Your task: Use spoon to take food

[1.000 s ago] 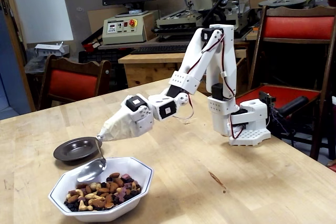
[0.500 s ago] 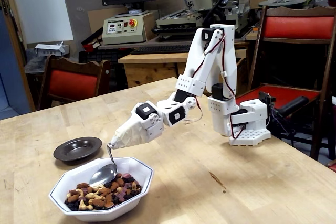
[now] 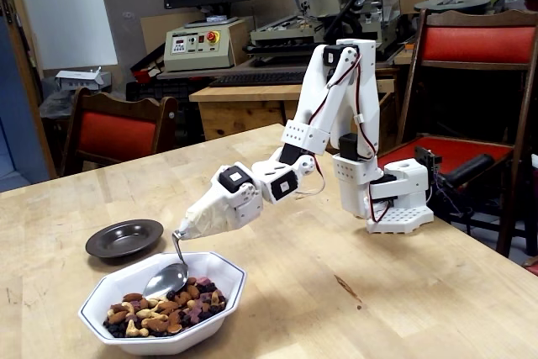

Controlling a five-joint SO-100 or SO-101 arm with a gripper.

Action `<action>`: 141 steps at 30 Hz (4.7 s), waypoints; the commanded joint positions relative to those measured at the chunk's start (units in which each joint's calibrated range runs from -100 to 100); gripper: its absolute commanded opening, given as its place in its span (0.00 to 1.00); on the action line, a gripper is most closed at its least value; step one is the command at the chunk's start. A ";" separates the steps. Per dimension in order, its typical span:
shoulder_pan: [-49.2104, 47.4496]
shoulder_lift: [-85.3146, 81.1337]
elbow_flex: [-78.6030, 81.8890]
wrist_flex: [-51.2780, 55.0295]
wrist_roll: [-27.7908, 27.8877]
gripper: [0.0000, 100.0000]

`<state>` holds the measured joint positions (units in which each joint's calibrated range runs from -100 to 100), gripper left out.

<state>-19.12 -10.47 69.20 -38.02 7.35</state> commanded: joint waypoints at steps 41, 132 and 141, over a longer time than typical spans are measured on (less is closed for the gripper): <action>0.53 -1.30 0.45 -0.39 14.16 0.04; -1.77 -9.43 -0.17 -10.67 -10.40 0.04; -0.06 -9.51 -0.26 -11.15 -10.21 0.04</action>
<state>-19.93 -16.22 70.06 -47.62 -2.86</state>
